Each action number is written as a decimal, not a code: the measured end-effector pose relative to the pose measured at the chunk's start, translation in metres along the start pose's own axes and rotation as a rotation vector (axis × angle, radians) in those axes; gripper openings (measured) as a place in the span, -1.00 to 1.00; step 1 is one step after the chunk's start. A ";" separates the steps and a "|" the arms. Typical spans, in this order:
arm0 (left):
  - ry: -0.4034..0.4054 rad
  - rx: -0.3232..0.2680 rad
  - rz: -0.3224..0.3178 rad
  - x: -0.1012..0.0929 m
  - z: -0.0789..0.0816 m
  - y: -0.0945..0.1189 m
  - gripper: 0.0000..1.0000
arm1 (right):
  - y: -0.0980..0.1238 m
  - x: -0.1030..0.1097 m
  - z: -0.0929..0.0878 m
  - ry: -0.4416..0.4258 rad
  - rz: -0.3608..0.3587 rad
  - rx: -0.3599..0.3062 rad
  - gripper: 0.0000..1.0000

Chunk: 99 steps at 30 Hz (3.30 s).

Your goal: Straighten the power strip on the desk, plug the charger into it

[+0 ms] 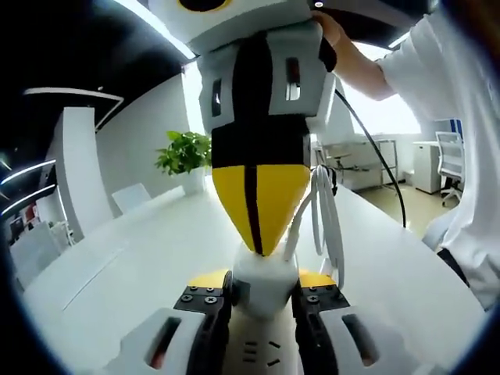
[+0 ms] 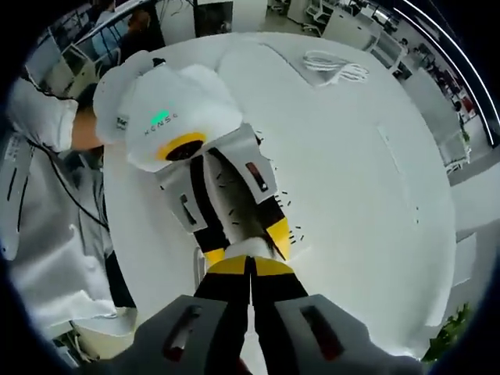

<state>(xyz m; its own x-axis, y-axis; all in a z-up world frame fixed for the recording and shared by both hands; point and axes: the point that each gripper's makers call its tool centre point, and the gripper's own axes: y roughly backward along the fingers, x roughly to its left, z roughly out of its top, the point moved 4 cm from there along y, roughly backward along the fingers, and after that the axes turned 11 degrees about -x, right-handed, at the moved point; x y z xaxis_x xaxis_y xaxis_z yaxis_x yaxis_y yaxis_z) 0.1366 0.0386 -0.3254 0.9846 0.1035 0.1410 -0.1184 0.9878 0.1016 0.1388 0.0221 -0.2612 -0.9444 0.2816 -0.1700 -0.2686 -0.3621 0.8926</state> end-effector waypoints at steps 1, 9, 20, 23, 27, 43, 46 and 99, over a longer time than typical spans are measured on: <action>0.001 0.000 0.001 0.000 0.000 0.000 -0.34 | 0.000 -0.001 0.001 0.045 -0.005 0.012 -0.99; 0.021 0.002 0.004 0.002 0.000 -0.002 -0.34 | 0.000 0.000 0.002 0.059 0.011 0.043 -0.99; 0.054 0.018 0.042 0.005 -0.002 -0.005 -0.36 | -0.004 -0.005 0.004 0.123 0.035 0.123 -1.00; 0.056 0.018 0.043 0.005 -0.002 -0.004 -0.36 | -0.004 -0.010 0.002 0.063 0.076 0.118 -1.00; 0.061 0.019 0.046 0.006 -0.002 -0.005 -0.36 | -0.005 -0.005 0.002 0.101 0.049 0.134 -1.00; 0.038 0.017 0.046 0.006 -0.003 -0.006 -0.36 | -0.004 -0.007 0.000 0.211 0.074 0.069 -0.98; 0.034 0.017 0.047 0.005 -0.003 -0.006 -0.36 | -0.004 -0.006 -0.001 0.183 0.063 0.047 -0.98; 0.007 0.046 0.069 0.005 -0.007 -0.006 -0.36 | 0.141 -0.014 -0.044 0.047 -1.033 -0.992 -0.76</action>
<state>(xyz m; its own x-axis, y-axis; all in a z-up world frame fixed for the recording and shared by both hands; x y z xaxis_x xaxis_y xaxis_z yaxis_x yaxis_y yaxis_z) 0.1432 0.0342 -0.3325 0.9747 0.1719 0.1428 -0.1915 0.9719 0.1372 0.1053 -0.0719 -0.1511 -0.2476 0.7744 -0.5823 -0.8271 -0.4819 -0.2892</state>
